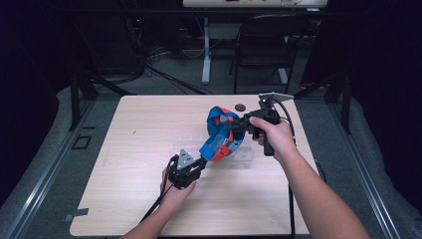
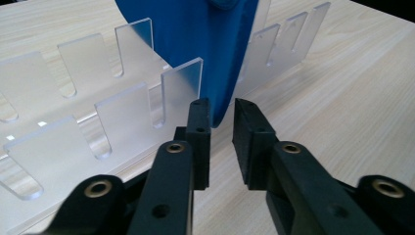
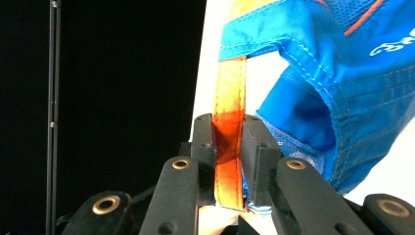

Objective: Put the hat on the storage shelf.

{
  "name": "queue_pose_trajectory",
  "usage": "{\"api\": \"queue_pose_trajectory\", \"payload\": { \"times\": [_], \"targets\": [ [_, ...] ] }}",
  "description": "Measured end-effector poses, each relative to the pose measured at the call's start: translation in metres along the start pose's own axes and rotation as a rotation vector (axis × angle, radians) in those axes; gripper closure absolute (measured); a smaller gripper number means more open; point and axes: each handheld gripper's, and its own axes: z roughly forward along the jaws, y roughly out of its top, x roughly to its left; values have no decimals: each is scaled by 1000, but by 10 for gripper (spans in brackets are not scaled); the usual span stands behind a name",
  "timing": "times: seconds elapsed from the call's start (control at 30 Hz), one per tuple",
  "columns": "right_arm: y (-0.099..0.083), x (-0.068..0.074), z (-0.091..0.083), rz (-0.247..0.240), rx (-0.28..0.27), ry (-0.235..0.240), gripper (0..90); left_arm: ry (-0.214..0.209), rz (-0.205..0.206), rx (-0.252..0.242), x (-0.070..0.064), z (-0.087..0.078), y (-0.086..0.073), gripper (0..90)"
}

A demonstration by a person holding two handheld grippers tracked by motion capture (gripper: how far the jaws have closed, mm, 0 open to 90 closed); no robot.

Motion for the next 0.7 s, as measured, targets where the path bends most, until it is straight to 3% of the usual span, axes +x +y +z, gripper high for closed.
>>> {"api": "queue_pose_trajectory", "payload": {
  "times": [0.33,0.7],
  "targets": [
    [-2,-12,-3,15,-21,-14,759,-7,-29,24,1,-7,-1,625],
    [-4,-27,-9,22,-44,-50,698,-38,-41,63,8,-26,-5,573]
  ]
}}
